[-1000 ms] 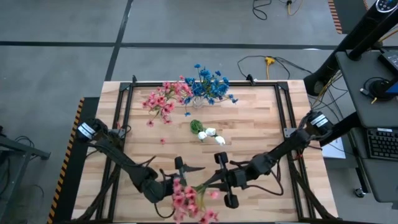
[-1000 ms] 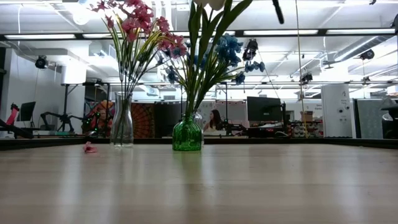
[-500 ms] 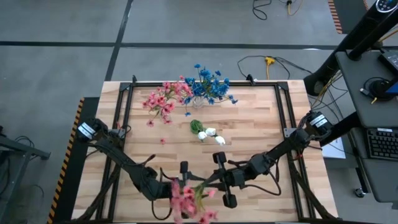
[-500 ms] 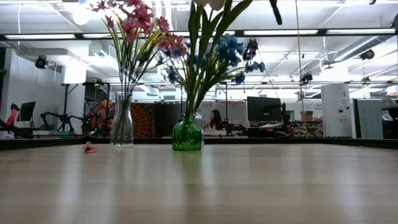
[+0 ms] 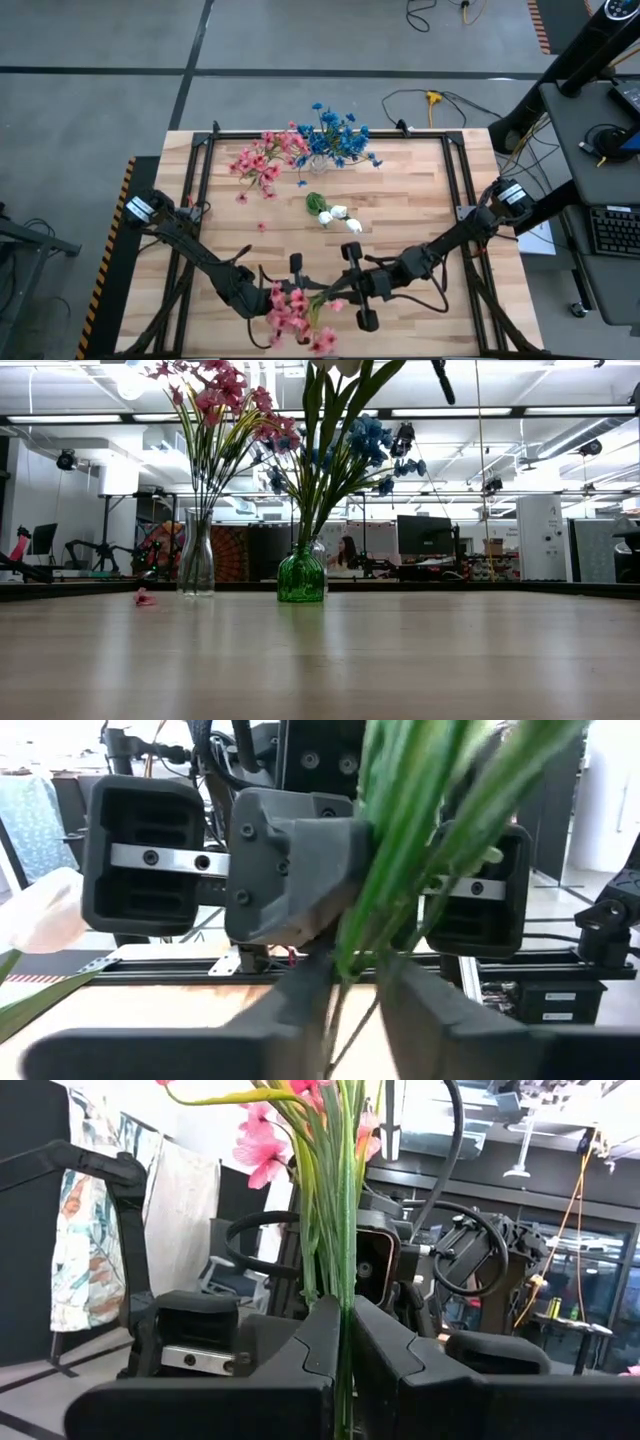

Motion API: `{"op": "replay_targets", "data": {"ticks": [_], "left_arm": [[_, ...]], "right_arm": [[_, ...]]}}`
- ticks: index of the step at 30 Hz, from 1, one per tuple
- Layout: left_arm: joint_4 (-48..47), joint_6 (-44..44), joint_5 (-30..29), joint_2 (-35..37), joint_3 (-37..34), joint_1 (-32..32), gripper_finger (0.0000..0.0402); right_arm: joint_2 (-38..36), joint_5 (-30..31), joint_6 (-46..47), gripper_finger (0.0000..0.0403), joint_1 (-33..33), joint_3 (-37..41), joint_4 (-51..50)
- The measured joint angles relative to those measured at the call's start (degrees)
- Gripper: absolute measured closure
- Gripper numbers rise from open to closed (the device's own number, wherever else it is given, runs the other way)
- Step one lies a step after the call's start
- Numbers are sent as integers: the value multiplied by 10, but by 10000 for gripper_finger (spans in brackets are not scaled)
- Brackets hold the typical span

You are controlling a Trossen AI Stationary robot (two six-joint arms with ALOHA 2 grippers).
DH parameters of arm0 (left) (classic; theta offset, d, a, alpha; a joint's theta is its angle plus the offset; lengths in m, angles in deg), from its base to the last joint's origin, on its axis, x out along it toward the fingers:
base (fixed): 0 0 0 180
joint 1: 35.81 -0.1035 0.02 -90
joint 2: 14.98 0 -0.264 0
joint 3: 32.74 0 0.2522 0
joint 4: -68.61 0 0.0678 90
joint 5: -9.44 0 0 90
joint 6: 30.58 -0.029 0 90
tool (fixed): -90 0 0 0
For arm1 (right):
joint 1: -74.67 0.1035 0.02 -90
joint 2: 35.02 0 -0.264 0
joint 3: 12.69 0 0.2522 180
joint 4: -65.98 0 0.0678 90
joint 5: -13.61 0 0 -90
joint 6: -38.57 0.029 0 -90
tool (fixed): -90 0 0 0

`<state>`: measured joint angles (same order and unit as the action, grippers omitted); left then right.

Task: Sort flowers into vase by color
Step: Put the pink flowers into the left transparent vase

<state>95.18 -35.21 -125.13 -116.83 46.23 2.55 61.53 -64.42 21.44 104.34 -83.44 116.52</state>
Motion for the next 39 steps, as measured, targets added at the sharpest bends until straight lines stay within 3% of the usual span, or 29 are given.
{"op": "replay_targets", "data": {"ticks": [4, 12, 23, 33, 39], "left_arm": [[-1, -5, 0, 0, 0, 0, 392], [-3, -7, -1, 0, 0, 1, 400], [-4, -7, -3, 0, 0, 1, 401], [-34, -5, -45, 10, 0, 10, 401], [-140, 6, -123, 57, 0, 36, 401]], "right_arm": [[0, -1, 8, 390, 1, 0, -6], [0, -3, 22, 378, 0, 0, -10], [-5, 1, 38, 249, 0, 0, -48], [-34, 7, 53, 194, 0, 0, -104], [-87, 16, 75, 182, 0, 0, -192]]}}
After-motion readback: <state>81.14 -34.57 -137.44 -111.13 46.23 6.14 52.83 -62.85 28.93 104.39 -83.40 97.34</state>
